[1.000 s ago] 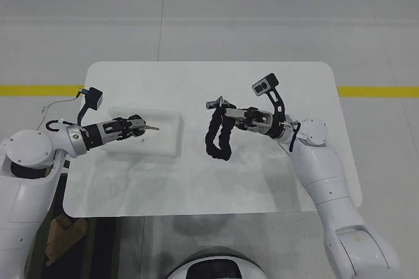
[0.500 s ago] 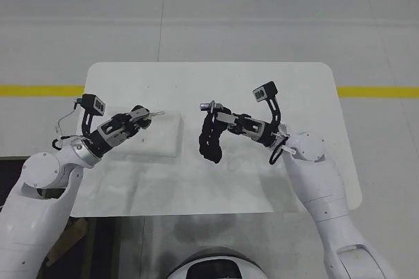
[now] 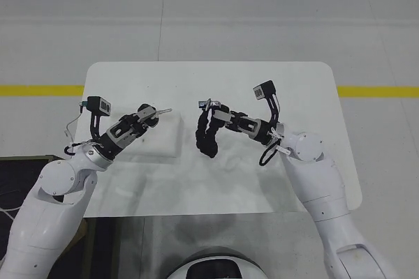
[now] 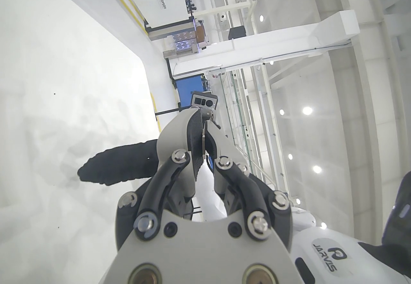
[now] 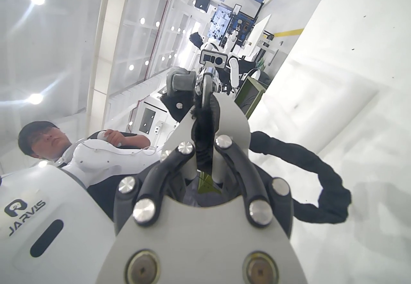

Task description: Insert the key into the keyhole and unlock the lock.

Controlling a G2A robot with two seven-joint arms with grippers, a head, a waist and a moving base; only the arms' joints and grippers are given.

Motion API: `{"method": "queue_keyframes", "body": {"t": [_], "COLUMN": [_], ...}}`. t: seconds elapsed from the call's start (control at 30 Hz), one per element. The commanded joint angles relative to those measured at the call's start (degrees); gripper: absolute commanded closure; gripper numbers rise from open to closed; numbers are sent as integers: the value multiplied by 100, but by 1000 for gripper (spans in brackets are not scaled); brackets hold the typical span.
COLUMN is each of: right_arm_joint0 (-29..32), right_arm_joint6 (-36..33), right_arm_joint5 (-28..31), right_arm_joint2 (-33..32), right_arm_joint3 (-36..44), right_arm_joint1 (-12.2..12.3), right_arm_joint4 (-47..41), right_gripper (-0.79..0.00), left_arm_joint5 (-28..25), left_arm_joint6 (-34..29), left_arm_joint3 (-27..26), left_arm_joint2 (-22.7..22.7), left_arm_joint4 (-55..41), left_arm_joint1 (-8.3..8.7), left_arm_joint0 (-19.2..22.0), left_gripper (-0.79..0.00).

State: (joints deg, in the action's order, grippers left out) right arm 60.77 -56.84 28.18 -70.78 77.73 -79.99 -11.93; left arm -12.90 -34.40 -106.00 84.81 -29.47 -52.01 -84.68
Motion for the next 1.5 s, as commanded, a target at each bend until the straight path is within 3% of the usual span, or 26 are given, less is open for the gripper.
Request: {"method": "queue_keyframes", "body": {"t": [0.0, 0.27, 1.47], "right_arm_joint0": [163, 254, 248], "right_arm_joint6": [-39, -350, -342], "right_arm_joint5": [-79, -244, 13], "right_arm_joint2": [51, 181, 432], "right_arm_joint3": [331, 565, 469], "right_arm_joint1": [20, 56, 153], "right_arm_joint4": [289, 53, -400], "right_gripper": [0, 0, 0], "left_arm_joint5": [-11, 59, 115], "left_arm_joint6": [-12, -56, -434], "left_arm_joint3": [-247, -382, -355], "left_arm_joint2": [35, 101, 229], "left_arm_joint4": [316, 746, 217], "left_arm_joint1": [-7, -63, -340], "left_arm_joint0": [-229, -407, -482], "left_gripper": [0, 0, 0]}}
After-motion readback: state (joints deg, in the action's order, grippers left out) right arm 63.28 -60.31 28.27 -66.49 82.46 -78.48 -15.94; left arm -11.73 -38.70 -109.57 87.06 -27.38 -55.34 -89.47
